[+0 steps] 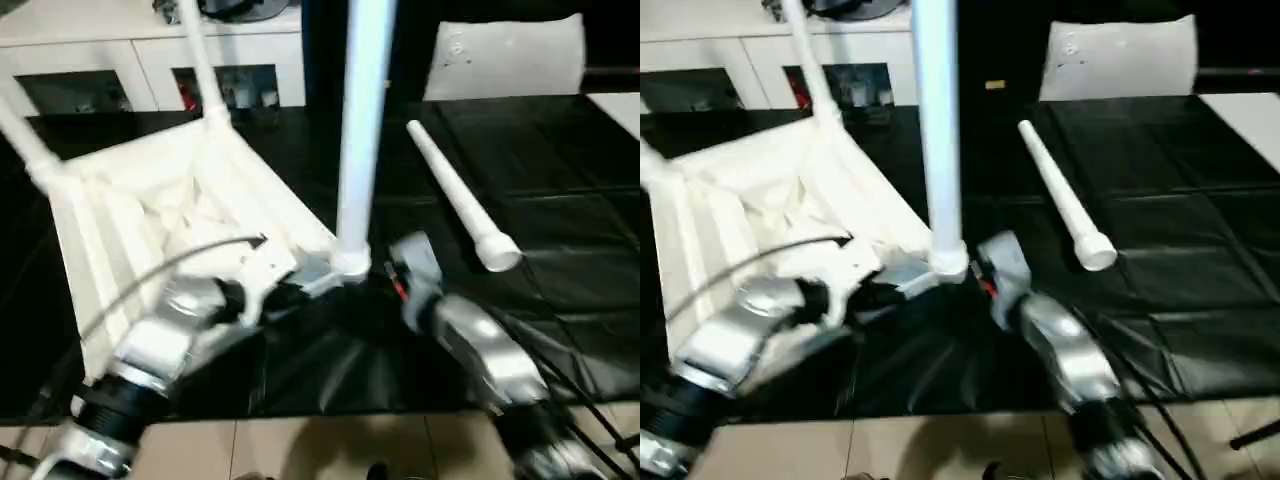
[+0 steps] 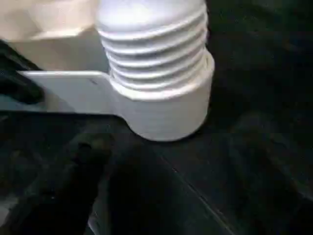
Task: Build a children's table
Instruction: Rotate leg to tighten
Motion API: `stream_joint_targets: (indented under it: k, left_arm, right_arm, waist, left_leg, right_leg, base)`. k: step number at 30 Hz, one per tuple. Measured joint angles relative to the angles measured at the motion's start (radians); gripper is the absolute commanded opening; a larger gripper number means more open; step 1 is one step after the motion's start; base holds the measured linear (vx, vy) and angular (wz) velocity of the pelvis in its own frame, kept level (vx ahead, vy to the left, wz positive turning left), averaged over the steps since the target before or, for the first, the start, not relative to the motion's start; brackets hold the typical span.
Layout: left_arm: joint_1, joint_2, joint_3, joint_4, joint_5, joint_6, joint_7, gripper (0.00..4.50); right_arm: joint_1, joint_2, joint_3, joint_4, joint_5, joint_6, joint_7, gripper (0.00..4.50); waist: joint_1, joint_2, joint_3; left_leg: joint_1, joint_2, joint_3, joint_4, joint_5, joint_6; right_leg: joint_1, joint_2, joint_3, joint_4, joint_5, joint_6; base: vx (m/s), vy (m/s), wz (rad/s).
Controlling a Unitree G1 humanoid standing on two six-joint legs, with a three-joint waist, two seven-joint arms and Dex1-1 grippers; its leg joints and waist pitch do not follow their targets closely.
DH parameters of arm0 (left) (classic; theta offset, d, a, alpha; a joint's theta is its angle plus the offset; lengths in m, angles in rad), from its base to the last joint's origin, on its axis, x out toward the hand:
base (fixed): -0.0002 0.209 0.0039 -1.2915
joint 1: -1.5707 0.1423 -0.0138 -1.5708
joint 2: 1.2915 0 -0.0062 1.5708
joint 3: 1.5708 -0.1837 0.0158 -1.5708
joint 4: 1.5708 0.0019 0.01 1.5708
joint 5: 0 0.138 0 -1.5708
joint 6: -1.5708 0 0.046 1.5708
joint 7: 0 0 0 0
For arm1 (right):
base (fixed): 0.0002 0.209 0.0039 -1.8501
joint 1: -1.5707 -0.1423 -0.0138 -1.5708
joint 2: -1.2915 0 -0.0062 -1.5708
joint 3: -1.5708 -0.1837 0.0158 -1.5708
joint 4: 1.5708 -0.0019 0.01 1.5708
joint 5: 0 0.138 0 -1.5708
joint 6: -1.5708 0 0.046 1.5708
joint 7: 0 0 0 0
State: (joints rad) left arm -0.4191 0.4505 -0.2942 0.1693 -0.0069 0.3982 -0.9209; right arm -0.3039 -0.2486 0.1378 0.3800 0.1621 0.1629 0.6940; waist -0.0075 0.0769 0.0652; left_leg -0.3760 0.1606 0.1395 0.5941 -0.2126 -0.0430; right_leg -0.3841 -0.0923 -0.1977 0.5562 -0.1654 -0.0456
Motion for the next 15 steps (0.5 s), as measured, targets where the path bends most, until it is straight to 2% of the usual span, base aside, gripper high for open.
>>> stream_joint_targets:
  k: [1, 2, 5, 7, 9, 12, 15]
  left_arm:
    - [-0.009, 0.017, -0.004, 0.017, -0.003, -0.028, -0.036, 0.00]
    - [-0.013, 0.026, -0.005, 0.026, -0.006, -0.039, -0.052, 0.00]
    - [-0.030, 0.058, -0.019, 0.056, -0.007, -0.092, -0.103, 0.00]
    - [-0.050, 0.081, -0.041, 0.094, -0.009, -0.148, -0.165, 0.00]
    - [-0.053, 0.099, -0.047, 0.106, -0.012, -0.175, -0.213, 0.00]
    - [-0.057, 0.116, -0.065, 0.128, -0.014, -0.222, -0.283, 0.00]
    - [-0.064, 0.121, -0.081, 0.144, -0.013, -0.263, -0.326, 0.00]
  right_arm:
    - [0.001, -0.029, -0.003, -0.020, 0.006, -0.006, 0.030, 4.45]
    - [0.000, -0.045, -0.009, -0.029, 0.008, -0.014, 0.046, 4.45]
    - [-0.001, -0.073, -0.014, -0.056, 0.022, -0.017, 0.097, 4.45]
    - [-0.001, -0.101, -0.007, -0.073, 0.032, -0.017, 0.160, 4.45]
    - [-0.004, -0.135, 0.007, -0.088, 0.033, -0.018, 0.209, 4.45]
    - [-0.016, -0.164, 0.031, -0.104, 0.034, -0.028, 0.285, 4.45]
    - [-0.035, -0.172, 0.065, -0.103, 0.034, -0.042, 0.342, 4.45]
  waist:
    - [0.012, 0.000, 0.000]
    - [0.015, 0.000, -0.001]
    - [0.041, -0.002, -0.002]
    - [0.060, -0.002, -0.002]
    - [0.071, -0.002, -0.002]
    - [0.094, -0.003, -0.002]
    - [0.105, -0.003, -0.002]
  left_leg:
    - [-0.003, 0.001, 0.001, 0.002, -0.001, 0.004]
    - [-0.004, 0.001, 0.002, 0.004, -0.002, 0.005]
    - [-0.007, 0.001, 0.005, 0.009, -0.003, 0.007]
    - [-0.005, 0.002, 0.006, 0.011, -0.003, 0.007]
    - [-0.004, 0.002, 0.007, 0.013, -0.003, 0.007]
    - [0.006, 0.002, 0.011, 0.014, -0.003, 0.006]
    - [0.010, 0.002, 0.015, 0.015, -0.004, 0.003]
  right_leg:
    - [-0.005, 0.000, 0.001, 0.007, -0.004, -0.001]
    - [-0.008, 0.000, 0.004, 0.013, -0.007, -0.002]
    - [-0.019, 0.002, 0.018, 0.031, -0.017, -0.004]
    - [-0.020, 0.002, 0.020, 0.037, -0.019, -0.005]
    - [-0.019, 0.002, 0.021, 0.038, -0.019, -0.005]
    - [-0.012, 0.002, 0.025, 0.038, -0.020, 0.001]
    - [-0.012, 0.002, 0.031, 0.039, -0.019, 0.002]
  base:
    - [0.058, -0.016, -0.01]
    - [0.000, 0.000, 0.00]
    - [0.000, 0.000, 0.00]
    - [0.000, 0.000, 0.00]
    - [0.000, 0.000, 0.00]
    - [0.000, 0.000, 0.00]
    - [0.000, 0.000, 0.00]
